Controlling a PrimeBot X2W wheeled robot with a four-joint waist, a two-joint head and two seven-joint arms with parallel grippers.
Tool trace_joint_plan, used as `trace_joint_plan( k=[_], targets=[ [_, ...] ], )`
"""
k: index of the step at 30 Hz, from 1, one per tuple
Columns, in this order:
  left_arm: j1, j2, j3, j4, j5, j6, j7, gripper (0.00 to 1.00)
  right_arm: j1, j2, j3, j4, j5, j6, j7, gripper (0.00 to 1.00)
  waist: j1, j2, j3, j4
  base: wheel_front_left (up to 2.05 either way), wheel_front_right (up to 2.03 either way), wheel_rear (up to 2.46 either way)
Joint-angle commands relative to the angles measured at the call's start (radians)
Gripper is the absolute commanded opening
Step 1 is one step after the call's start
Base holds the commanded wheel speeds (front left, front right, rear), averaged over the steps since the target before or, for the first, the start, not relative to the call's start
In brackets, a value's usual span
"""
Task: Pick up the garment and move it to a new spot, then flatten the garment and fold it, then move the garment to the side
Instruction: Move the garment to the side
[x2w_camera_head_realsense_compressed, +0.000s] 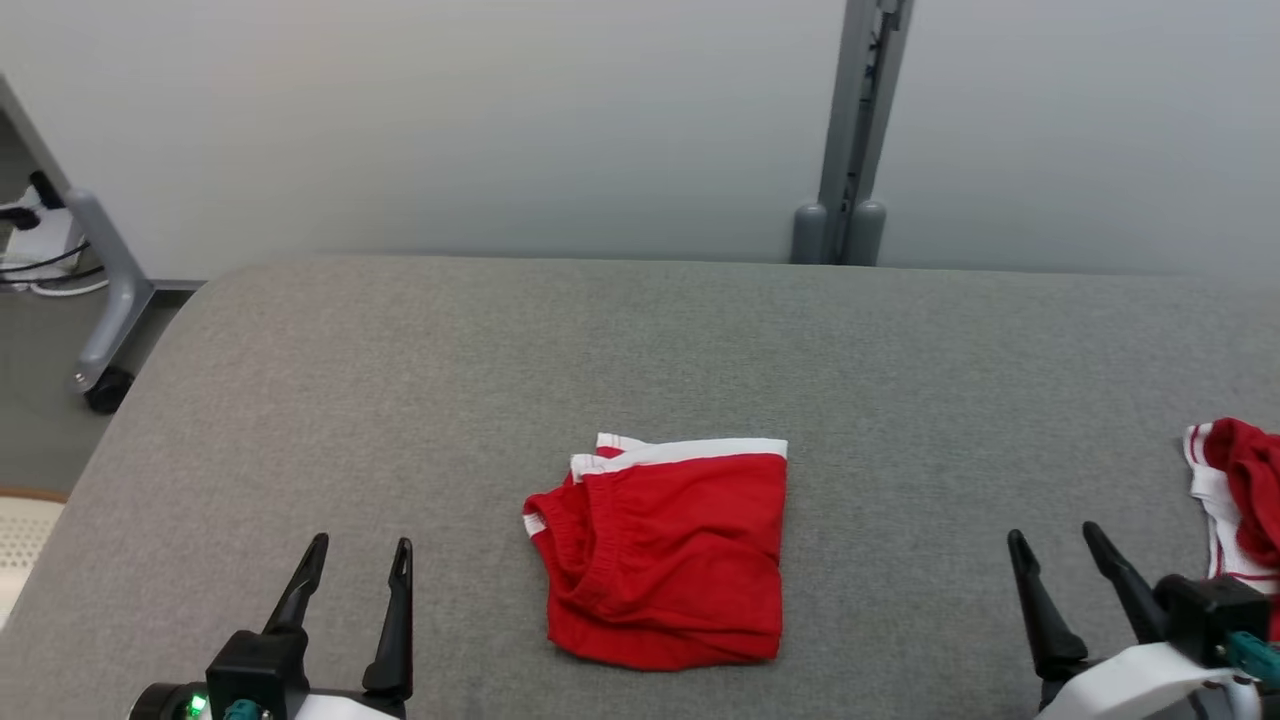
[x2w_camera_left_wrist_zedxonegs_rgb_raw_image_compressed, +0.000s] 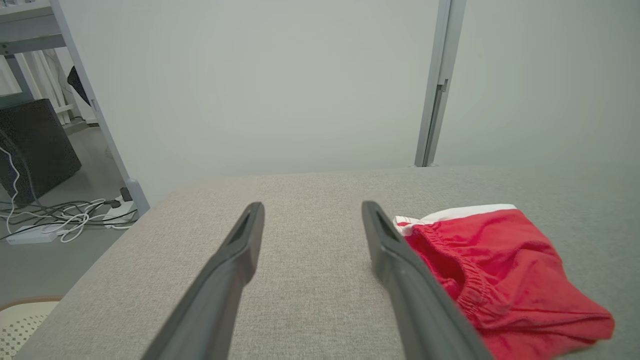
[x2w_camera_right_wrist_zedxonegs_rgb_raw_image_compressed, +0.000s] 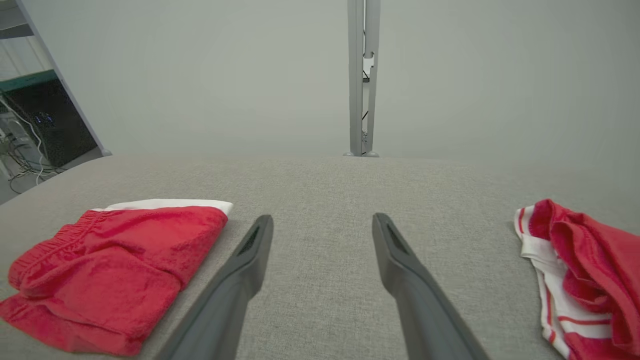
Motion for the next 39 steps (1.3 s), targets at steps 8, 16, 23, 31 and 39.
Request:
trace_joint_plan(
  k=[8,16,23,31,39],
  targets=[
    [-0.097,-0.029,-0.03,0.052,0.009,-0.029,-0.029,1.0,-0.169,0.012,0.149,0.225,0.056,0.002,-0.011,1.0,0.0,0.0,0.08,0.11,0.0,0.0,0.0],
    [-0.169,-0.063,-0.047,0.096,0.008,-0.047,-0.057,1.0,-0.316,0.049,0.255,0.459,0.148,0.002,-0.04,1.0,0.0,0.0,0.116,0.164,0.0,0.0,0.0],
    [-0.203,-0.08,-0.051,0.128,0.012,-0.058,-0.073,1.0,-0.407,0.071,0.346,0.659,0.221,0.002,0.007,1.0,0.0,0.0,0.129,0.186,0.0,0.0,0.0],
    [-0.202,-0.079,-0.039,0.144,0.015,-0.058,-0.082,1.0,-0.464,0.066,0.437,0.726,0.293,0.001,-0.016,0.0,0.0,0.0,0.132,0.172,0.0,0.0,0.0],
    [-0.167,-0.063,-0.024,0.142,0.018,-0.047,-0.086,1.0,-0.456,0.006,0.534,0.686,0.309,0.001,-0.093,0.0,0.0,0.0,0.096,0.075,0.0,0.0,0.0]
  ],
)
